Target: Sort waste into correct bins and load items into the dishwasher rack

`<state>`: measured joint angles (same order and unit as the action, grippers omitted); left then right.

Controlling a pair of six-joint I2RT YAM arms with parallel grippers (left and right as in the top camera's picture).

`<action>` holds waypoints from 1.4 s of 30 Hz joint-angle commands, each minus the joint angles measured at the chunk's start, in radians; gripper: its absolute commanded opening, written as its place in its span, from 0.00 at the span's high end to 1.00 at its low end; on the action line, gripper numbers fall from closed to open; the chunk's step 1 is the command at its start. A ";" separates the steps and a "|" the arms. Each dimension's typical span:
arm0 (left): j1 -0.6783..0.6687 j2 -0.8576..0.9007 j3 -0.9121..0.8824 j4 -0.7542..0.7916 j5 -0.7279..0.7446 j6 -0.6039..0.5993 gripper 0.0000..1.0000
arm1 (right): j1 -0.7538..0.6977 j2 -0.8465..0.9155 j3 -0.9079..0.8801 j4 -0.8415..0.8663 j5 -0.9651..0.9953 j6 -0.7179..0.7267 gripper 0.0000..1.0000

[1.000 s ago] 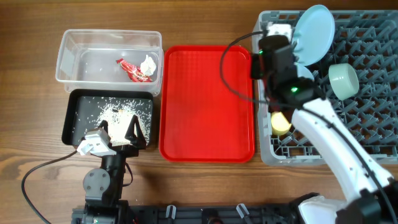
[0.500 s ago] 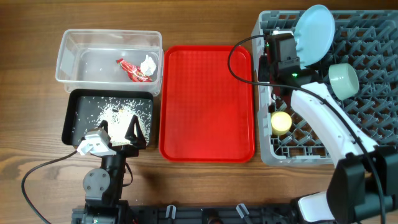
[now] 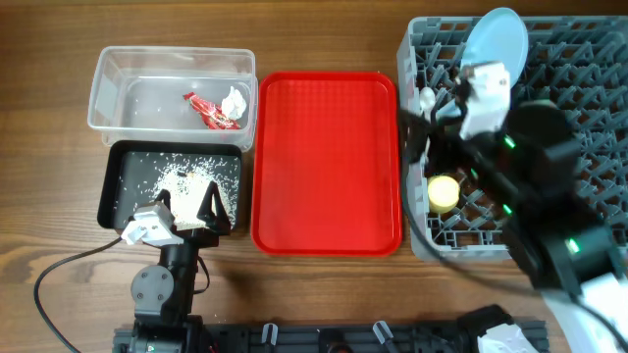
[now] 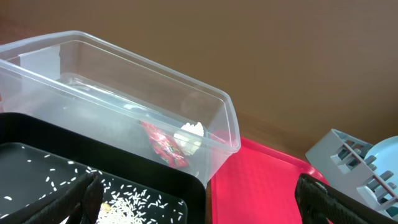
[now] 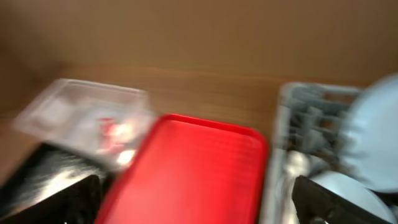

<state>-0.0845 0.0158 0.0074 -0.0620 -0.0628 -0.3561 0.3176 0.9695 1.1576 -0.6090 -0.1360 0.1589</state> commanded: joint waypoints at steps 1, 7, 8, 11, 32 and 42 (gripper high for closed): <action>0.005 0.000 -0.002 -0.002 -0.017 0.012 0.00 | 0.003 -0.085 0.013 -0.051 -0.180 0.001 0.00; 0.005 0.000 -0.002 -0.002 -0.017 0.012 0.00 | 0.003 -0.180 0.013 -0.098 -0.090 -0.003 0.00; 0.005 0.000 -0.002 -0.002 -0.017 0.012 0.00 | 0.003 -0.190 0.013 -0.088 -0.070 -0.003 0.00; 0.005 0.000 -0.002 -0.002 -0.017 0.012 0.00 | 0.003 -0.223 0.013 -0.084 -0.044 -0.079 0.00; 0.005 0.000 -0.002 -0.002 -0.017 0.012 0.00 | -0.190 -0.637 -0.432 0.062 -0.064 -0.313 0.00; 0.005 0.000 -0.002 -0.002 -0.017 0.012 0.00 | -0.361 -0.872 -0.769 0.232 -0.071 -0.283 0.00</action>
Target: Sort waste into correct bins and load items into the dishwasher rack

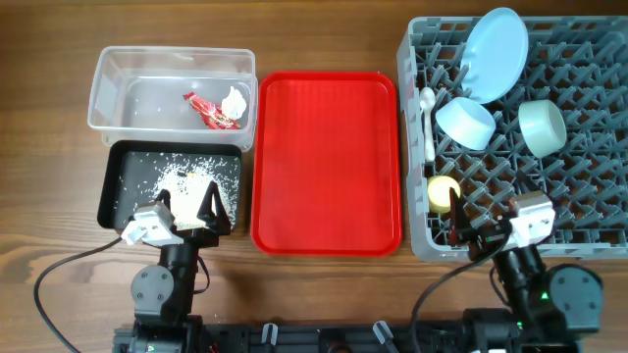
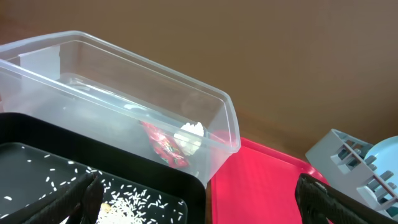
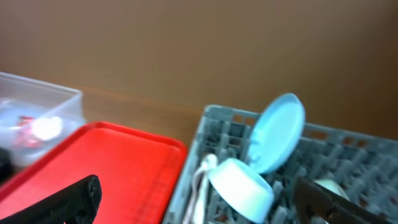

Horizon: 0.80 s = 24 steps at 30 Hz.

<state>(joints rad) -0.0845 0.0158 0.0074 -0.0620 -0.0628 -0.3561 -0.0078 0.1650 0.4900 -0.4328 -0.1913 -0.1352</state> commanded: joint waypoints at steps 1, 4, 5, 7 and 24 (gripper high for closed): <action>0.005 0.000 -0.002 -0.002 -0.017 0.012 0.00 | -0.045 -0.089 -0.137 0.089 -0.016 0.012 0.00; 0.005 0.000 -0.002 -0.002 -0.017 0.012 0.00 | -0.069 -0.147 -0.236 0.189 -0.016 0.016 0.00; 0.005 0.000 -0.002 -0.002 -0.017 0.012 0.00 | -0.076 -0.162 -0.262 0.219 -0.016 0.021 0.00; 0.005 0.000 -0.002 -0.002 -0.017 0.012 0.00 | -0.088 -0.162 -0.309 0.288 -0.016 0.042 0.00; 0.005 0.000 -0.002 -0.002 -0.017 0.012 0.00 | -0.097 -0.162 -0.485 0.540 -0.012 0.056 0.00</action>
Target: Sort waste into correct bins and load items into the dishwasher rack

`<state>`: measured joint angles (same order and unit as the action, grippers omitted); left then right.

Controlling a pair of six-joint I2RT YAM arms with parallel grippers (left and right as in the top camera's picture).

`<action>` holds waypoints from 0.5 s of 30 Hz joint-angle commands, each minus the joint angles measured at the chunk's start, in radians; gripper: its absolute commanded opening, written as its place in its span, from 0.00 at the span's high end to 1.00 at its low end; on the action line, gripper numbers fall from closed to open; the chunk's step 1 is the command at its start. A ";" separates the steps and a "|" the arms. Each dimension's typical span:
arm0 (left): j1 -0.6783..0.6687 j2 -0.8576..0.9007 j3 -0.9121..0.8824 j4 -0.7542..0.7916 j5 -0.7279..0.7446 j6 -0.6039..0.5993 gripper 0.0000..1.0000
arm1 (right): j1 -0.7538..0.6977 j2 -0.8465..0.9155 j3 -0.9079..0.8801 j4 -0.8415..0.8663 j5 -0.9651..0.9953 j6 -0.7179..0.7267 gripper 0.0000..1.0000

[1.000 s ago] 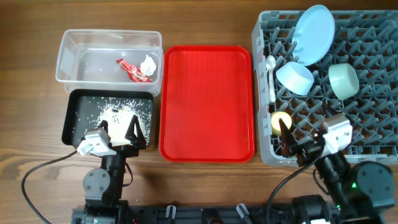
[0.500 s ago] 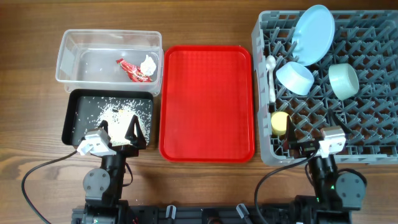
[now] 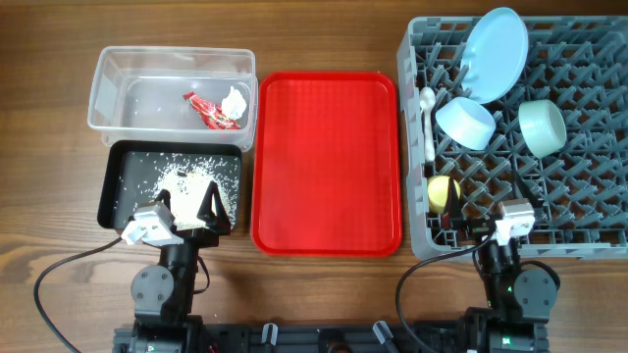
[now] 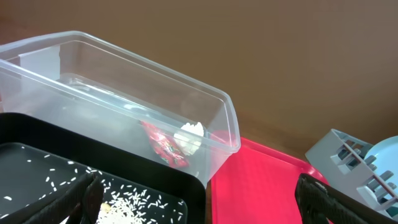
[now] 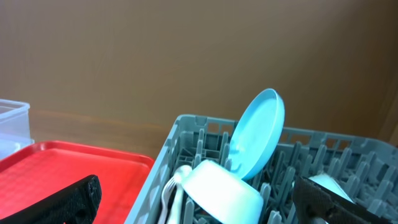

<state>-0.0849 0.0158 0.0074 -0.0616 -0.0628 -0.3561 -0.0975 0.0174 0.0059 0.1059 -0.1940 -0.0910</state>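
In the grey dishwasher rack point(image 3: 589, 147) stand a blue plate point(image 3: 494, 39), a pale blue bowl point(image 3: 465, 121), a green cup point(image 3: 541, 126), a yellow cup point(image 3: 443, 192) and white cutlery point(image 3: 428, 123). A clear bin point(image 3: 103, 88) holds a red wrapper point(image 3: 211, 111) and crumpled white paper point(image 3: 234, 100). Rice point(image 3: 186, 176) lies in the black tray point(image 3: 123, 162). My left gripper point(image 3: 186, 211) sits open at that tray's front edge, holding nothing. My right gripper point(image 3: 488, 211) is open at the rack's front edge, also holding nothing. The right wrist view faces the plate point(image 5: 255, 134) and bowl point(image 5: 224, 186).
A red tray point(image 3: 324, 157) with nothing on it lies between the bins and the rack. Both arm bases and their cables sit along the table's front edge. Bare wood surrounds the containers.
My right gripper has shifted slightly left and back at the rack's front edge; its view now shows the rack closer and sharp. The left arm and all objects are unchanged.
At first my right arm reached over the rack near the blue plate, its view blurred, hiding the bowl and green cup. Later it was back at the table's front, open with nothing in it, with the rack's dishes all in view. It has settled there. The left gripper stayed put.
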 commanded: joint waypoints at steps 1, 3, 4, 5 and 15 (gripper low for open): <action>0.006 0.000 -0.002 -0.003 -0.017 0.012 0.00 | -0.007 -0.014 -0.001 -0.004 -0.009 0.012 0.00; 0.006 0.000 -0.002 -0.003 -0.017 0.012 0.01 | -0.007 -0.014 -0.001 -0.039 -0.009 0.012 0.00; 0.006 0.000 -0.002 -0.003 -0.017 0.012 0.00 | -0.007 -0.014 -0.001 -0.065 -0.009 0.012 0.00; 0.006 0.000 -0.002 -0.003 -0.017 0.012 0.00 | -0.007 -0.014 -0.001 -0.090 -0.009 0.012 0.00; 0.006 0.000 -0.002 -0.003 -0.017 0.012 0.00 | -0.007 -0.002 -0.001 -0.089 -0.009 0.013 0.00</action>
